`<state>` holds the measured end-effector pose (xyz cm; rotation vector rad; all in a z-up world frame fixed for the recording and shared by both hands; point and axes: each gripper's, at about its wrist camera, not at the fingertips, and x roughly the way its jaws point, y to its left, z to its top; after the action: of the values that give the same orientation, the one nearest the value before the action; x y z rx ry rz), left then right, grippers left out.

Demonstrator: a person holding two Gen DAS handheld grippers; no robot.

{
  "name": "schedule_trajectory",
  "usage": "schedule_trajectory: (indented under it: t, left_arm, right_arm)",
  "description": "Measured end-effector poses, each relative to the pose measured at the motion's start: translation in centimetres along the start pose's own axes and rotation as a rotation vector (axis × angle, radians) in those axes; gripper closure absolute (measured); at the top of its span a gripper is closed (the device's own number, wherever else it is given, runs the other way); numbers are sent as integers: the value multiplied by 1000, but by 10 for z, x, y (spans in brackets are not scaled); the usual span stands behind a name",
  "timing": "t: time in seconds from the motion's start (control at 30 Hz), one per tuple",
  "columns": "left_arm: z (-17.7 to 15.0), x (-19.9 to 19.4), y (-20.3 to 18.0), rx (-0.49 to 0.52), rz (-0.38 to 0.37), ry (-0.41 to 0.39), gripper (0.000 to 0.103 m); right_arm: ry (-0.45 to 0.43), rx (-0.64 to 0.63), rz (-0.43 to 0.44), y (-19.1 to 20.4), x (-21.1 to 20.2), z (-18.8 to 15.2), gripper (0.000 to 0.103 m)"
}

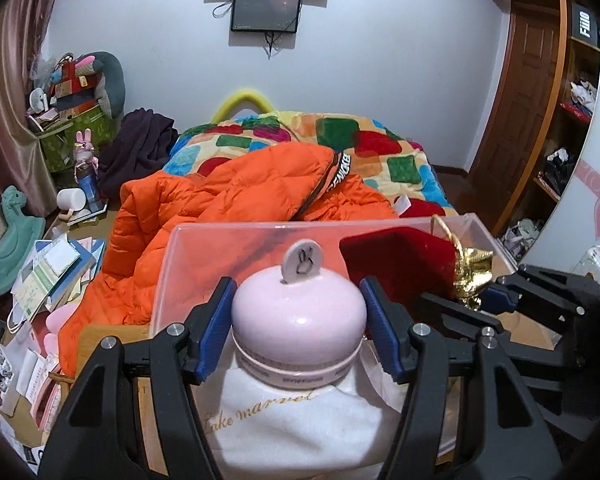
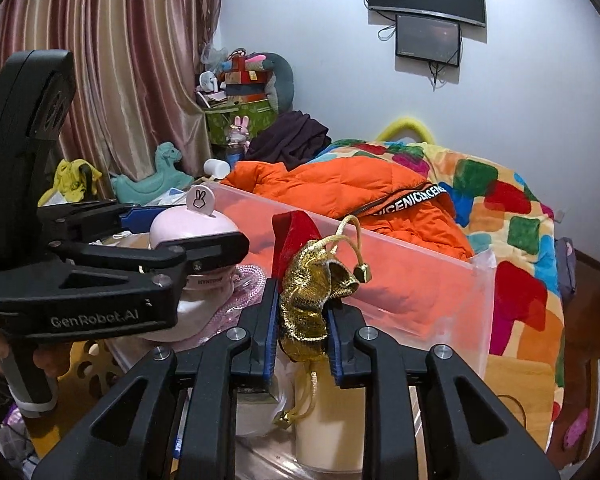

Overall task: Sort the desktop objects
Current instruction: 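Carry the pink container with left tool while right tool carries pouch over box, then open the left tool inside the box while right tool releases the red pouch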

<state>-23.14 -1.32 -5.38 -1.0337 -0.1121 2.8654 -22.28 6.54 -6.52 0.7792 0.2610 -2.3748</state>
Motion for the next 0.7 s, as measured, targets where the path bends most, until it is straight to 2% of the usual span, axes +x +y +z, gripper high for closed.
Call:
schedule_trajectory:
  t: [0.23,0.37,0.57,0.63,0.7]
  left_arm:
    - [-6,6,-3,18,16,12,40]
    - [-9,10,-2,7,5,31,35]
    - [-9,7,-2,16,11,21,33]
    - [-9,6,-2,18,9,19,33]
    - [-10,4,-3,20,10,15,32]
  right_arm:
    - [13,-24,-21,5,2,-1,81]
    - [14,-18,-30,3,1,-2,79]
    - [8,-6,-49,1,-3,-2,70]
    - [3,2,-54,-1,-5,-4,63]
    - [-3,12,-57,-2,-8,-5,62]
